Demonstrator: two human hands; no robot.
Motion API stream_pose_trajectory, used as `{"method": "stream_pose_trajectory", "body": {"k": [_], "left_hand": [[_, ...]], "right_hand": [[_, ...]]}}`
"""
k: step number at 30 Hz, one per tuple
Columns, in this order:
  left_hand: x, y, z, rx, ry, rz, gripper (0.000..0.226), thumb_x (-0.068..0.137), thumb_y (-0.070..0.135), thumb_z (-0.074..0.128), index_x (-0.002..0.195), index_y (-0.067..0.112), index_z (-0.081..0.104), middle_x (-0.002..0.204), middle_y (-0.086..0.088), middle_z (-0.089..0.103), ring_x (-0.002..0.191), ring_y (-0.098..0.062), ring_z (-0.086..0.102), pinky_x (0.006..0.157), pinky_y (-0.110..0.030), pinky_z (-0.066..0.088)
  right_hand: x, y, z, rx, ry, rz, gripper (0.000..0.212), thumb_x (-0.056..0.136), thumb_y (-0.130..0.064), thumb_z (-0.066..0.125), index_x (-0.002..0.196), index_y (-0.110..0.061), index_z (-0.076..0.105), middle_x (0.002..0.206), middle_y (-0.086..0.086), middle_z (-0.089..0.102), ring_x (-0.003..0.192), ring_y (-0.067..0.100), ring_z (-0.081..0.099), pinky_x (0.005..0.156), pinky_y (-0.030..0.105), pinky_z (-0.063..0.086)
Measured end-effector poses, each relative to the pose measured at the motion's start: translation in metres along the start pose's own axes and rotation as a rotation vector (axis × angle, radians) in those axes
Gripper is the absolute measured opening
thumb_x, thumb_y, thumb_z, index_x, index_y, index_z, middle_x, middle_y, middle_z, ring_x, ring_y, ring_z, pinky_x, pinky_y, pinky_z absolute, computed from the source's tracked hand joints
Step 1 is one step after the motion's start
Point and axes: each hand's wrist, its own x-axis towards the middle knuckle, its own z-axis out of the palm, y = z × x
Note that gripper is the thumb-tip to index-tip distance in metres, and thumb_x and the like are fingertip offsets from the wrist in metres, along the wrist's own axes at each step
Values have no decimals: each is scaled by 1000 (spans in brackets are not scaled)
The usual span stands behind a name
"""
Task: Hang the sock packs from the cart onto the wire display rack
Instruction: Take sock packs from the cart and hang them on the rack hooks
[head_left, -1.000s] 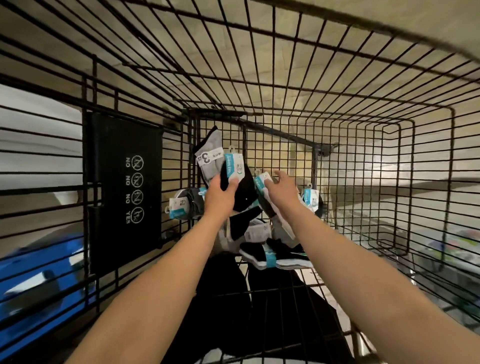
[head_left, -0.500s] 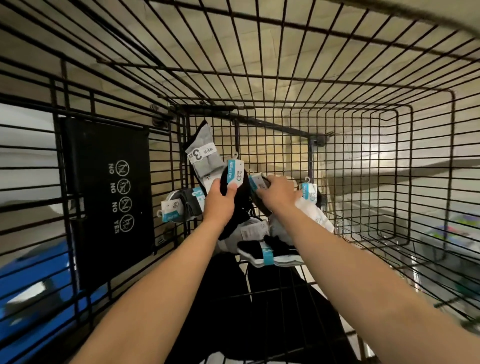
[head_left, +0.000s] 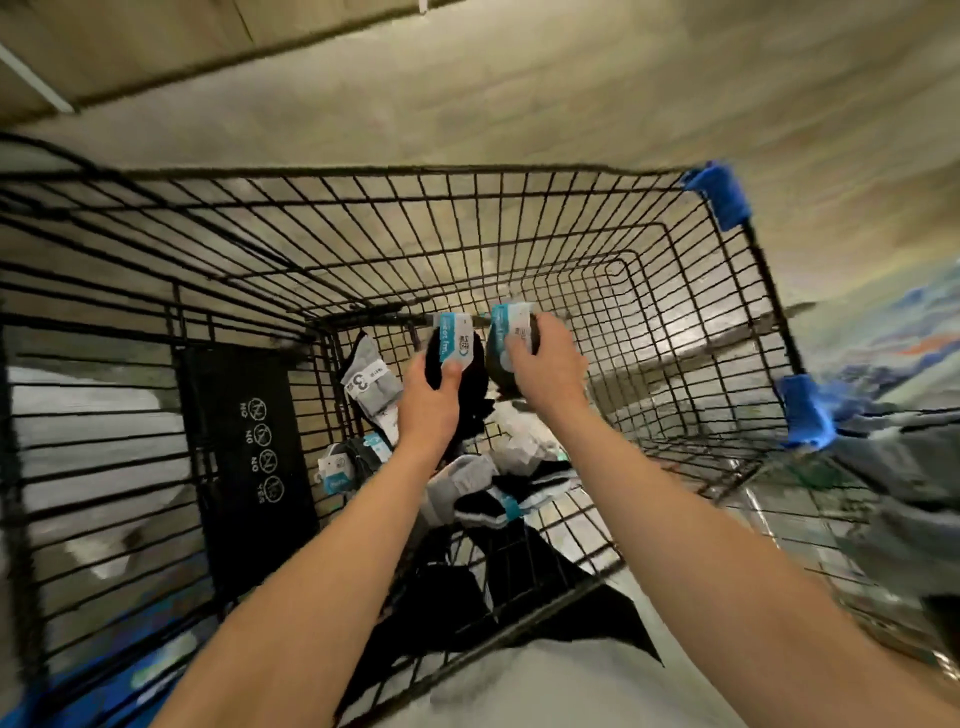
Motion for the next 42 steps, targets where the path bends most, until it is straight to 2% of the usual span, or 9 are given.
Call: {"method": "stream_pose_trajectory", "body": {"k": [4, 7, 10, 12, 17, 20, 26, 33, 42], "left_hand": [[-42, 32, 0, 1, -79, 128, 42, 98, 50, 51, 134, 28, 51, 119, 9, 62, 106, -14, 61, 98, -39, 50], [-77, 50, 3, 26, -152, 235, 41, 93, 59, 50, 123, 32, 56, 107, 6, 67, 99, -18, 66, 89, -47, 56], [-121, 74, 6, 20, -231, 322, 28, 101, 46, 50, 121, 27, 55, 97, 12, 61, 90, -6, 61, 72, -24, 50], [-152, 89, 10, 45, -286, 395, 19, 104, 36, 50, 116, 24, 55, 94, 14, 58, 85, 1, 56, 62, -13, 40], [-213, 104, 36, 153, -422, 581, 10, 104, 29, 51, 110, 22, 55, 91, 12, 55, 81, 3, 52, 62, -4, 40], [-243, 102, 59, 218, -477, 681, 13, 103, 29, 51, 115, 25, 55, 96, 14, 56, 85, 3, 52, 68, -8, 39], [-293, 80, 118, 311, -577, 742, 23, 103, 33, 51, 106, 12, 60, 96, -6, 62, 85, -20, 54, 61, -15, 35], [-363, 35, 198, 450, -730, 719, 33, 103, 38, 48, 122, 14, 58, 112, -4, 65, 106, -26, 60, 81, -32, 42], [-450, 7, 297, 420, -893, 737, 39, 103, 31, 51, 142, 21, 48, 134, 5, 59, 115, -12, 56, 92, -29, 44]], "right_hand": [[-44, -12, -52, 248, 138, 56, 9, 93, -28, 60, 101, -24, 62, 99, 2, 67, 91, 23, 67, 81, 49, 60], [-87, -17, -94, 335, 241, 28, 7, 95, -24, 61, 102, -23, 62, 99, 4, 68, 91, 23, 69, 75, 39, 61], [-133, -12, -129, 437, 311, 58, 11, 101, -21, 58, 111, -18, 59, 99, -2, 66, 91, 16, 66, 66, 18, 53], [-162, -5, -148, 518, 329, 81, 13, 103, -21, 56, 115, -18, 58, 104, -2, 67, 95, 16, 66, 74, 23, 54], [-217, 23, -188, 575, 503, 123, 16, 101, -23, 55, 115, -15, 57, 104, 11, 67, 92, 28, 65, 71, 34, 52], [-248, 46, -209, 615, 600, 168, 18, 102, -20, 55, 119, -16, 50, 95, -4, 61, 82, 13, 59, 63, 23, 45], [-304, 118, -240, 576, 733, 258, 23, 103, -24, 52, 124, -14, 49, 98, 4, 60, 87, 20, 54, 65, 30, 40], [-374, 229, -273, 595, 866, 324, 24, 103, -22, 51, 126, -21, 57, 106, -5, 63, 99, 16, 60, 88, 35, 50], [-414, 344, -339, 699, 1078, 395, 30, 102, -17, 54, 132, -18, 52, 118, -4, 61, 109, 16, 59, 94, 33, 48]]}}
